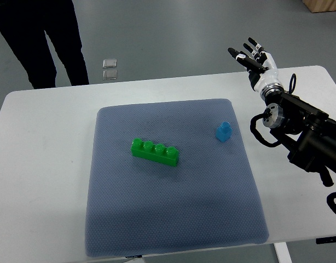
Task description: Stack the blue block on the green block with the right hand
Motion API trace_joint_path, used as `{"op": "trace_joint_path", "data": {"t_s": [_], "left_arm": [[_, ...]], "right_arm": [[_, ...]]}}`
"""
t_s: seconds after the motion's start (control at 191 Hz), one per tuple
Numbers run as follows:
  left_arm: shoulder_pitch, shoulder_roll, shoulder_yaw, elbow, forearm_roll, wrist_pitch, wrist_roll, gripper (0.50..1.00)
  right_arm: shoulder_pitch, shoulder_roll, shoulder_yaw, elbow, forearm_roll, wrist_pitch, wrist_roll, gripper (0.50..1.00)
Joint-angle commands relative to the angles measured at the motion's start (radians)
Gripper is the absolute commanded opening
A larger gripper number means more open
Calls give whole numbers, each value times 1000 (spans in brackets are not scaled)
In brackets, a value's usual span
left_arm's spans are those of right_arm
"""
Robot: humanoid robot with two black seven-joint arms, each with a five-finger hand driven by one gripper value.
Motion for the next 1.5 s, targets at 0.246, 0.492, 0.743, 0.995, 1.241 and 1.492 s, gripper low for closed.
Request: {"op": "trace_joint_path", "data": {"t_s": [0.246, 0.492, 0.743, 0.995, 1.241, 1.492], "left_arm": [[0, 0, -1, -1, 0, 0, 0, 1000], [0, 0, -1, 1, 0, 0, 0, 1000], [0, 0, -1, -1, 0, 0, 0, 1000], [0, 0, -1, 1, 0, 0, 0, 1000], [0, 0, -1, 1, 0, 0, 0, 1000], [0, 0, -1, 1, 0, 0, 0, 1000]], "right_arm": [[13, -1, 0, 0, 0, -1, -1, 905], [20, -3, -2, -2, 0, -1, -1, 905], [40, -41, -20, 20, -77, -11, -3, 903], [138, -219, -159, 74, -368, 38, -98, 903], [269, -423, -442, 230, -739, 204, -117, 903], [407, -500, -598, 416, -1138, 384, -147, 903]]}}
